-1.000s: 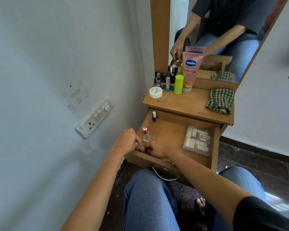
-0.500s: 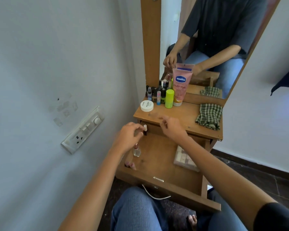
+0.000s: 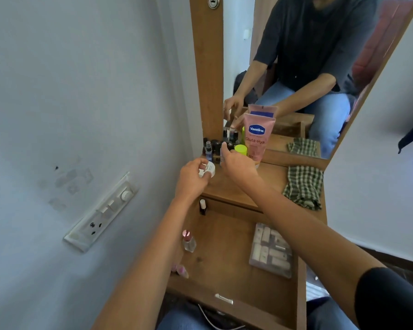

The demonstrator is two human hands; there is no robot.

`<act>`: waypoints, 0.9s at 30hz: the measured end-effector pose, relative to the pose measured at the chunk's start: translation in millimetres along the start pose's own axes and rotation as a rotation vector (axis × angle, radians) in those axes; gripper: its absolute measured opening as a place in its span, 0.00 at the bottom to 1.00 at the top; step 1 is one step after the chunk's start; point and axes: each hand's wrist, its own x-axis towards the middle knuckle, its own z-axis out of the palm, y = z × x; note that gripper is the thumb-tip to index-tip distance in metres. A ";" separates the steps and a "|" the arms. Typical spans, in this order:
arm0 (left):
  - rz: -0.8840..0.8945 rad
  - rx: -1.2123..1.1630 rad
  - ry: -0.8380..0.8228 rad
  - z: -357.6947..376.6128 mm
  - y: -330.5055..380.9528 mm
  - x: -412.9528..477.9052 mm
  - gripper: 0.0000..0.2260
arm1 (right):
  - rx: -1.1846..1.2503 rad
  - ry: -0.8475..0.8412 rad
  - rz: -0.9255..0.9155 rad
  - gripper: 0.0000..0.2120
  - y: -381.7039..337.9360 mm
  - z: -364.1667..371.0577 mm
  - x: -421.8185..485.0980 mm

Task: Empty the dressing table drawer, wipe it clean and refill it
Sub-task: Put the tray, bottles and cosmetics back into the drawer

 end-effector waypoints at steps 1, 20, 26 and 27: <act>-0.005 0.006 0.001 1.7 -1.7 1.2 0.14 | -0.019 0.000 0.002 0.29 -0.1 1.5 1.8; 0.002 -0.058 0.111 17.5 -16.9 11.3 0.13 | 0.244 0.198 0.011 0.05 14.5 4.7 -23.8; -0.022 -0.046 0.120 18.7 -9.6 22.6 0.13 | 0.508 0.165 0.052 0.04 15.4 19.4 -23.7; -0.023 -0.044 0.126 19.5 -9.9 24.6 0.13 | 0.547 0.171 0.046 0.05 15.6 23.9 -24.8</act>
